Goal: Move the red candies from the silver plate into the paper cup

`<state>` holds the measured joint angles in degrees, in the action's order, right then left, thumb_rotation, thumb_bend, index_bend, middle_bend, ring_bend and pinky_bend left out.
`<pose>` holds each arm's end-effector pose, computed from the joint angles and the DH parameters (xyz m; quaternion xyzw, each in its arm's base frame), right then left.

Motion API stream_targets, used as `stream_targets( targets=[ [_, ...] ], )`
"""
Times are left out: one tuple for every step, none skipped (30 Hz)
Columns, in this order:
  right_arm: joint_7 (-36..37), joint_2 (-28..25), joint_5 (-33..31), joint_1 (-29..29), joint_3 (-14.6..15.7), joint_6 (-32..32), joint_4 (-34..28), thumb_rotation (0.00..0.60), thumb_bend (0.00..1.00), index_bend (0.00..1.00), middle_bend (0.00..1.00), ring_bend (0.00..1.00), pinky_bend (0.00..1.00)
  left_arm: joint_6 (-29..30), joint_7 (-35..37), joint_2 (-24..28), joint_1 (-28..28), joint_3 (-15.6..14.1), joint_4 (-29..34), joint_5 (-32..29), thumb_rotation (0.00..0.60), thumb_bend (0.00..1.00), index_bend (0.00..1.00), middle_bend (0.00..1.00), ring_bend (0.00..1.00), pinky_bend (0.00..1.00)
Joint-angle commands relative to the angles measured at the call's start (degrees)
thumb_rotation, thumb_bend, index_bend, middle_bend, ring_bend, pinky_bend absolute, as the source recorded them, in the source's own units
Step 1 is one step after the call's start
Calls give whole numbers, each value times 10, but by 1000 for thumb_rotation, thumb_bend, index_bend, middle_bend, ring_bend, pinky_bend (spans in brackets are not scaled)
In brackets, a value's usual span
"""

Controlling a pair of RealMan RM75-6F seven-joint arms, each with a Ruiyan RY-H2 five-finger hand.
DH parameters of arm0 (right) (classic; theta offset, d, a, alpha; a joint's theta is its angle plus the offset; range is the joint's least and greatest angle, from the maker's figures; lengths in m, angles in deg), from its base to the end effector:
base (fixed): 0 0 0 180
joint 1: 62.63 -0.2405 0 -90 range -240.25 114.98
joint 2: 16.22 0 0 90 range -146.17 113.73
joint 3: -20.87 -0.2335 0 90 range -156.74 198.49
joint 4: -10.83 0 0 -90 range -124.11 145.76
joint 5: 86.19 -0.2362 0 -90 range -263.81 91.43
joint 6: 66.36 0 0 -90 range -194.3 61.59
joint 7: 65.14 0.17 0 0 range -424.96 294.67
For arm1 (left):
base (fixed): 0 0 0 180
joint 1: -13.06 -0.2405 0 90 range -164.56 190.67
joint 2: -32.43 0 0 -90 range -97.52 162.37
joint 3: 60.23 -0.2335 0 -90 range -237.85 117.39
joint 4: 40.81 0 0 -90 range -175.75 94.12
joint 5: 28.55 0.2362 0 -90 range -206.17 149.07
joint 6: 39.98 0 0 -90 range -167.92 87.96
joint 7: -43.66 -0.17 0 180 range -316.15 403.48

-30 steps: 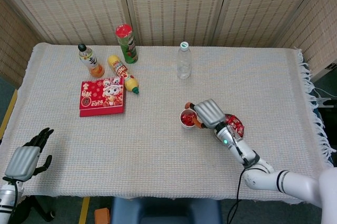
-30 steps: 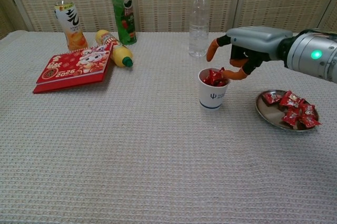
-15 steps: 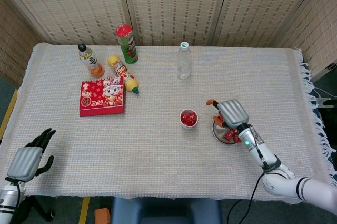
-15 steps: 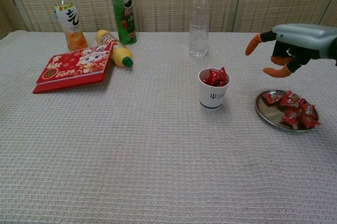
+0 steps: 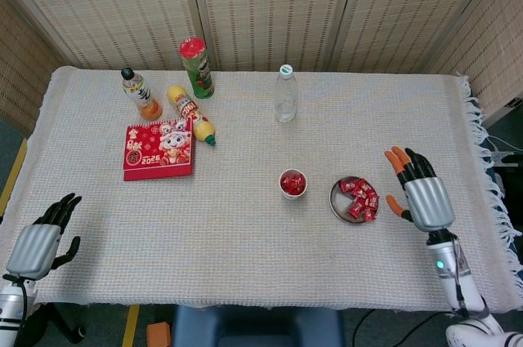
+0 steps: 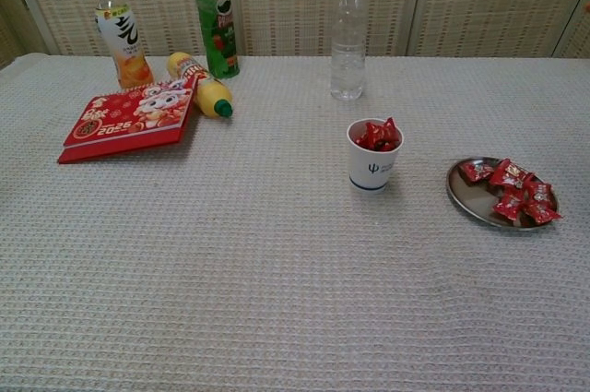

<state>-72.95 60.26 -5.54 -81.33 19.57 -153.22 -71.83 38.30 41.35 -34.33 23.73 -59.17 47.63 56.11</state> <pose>-0.2660 -0.2726 0.0792 0.6246 -0.3093 0.4163 0.5838 -0.3034 0.2309 0.0962 -0.6457 -0.3845 -0.3507 0.5588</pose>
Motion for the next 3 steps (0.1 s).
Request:
stream_targets(
  targets=[
    [-53,-18,19,72,34,-55,-23,600,205,0,0,0,0,24,18,-14,-2,2,-20,25,600,477,0,0,31,304],
    [-54,-24,18,74,32,-55,-31,600,205,0,0,0,0,31,22,-18,-3,2,-27,32,600,475,0,0,25,291],
    [-54,-30,12,78,29,-53,-40,600,205,0,0,0,0,38,24,-21,-4,2,-33,38,600,474,0,0,21,277]
  ],
)
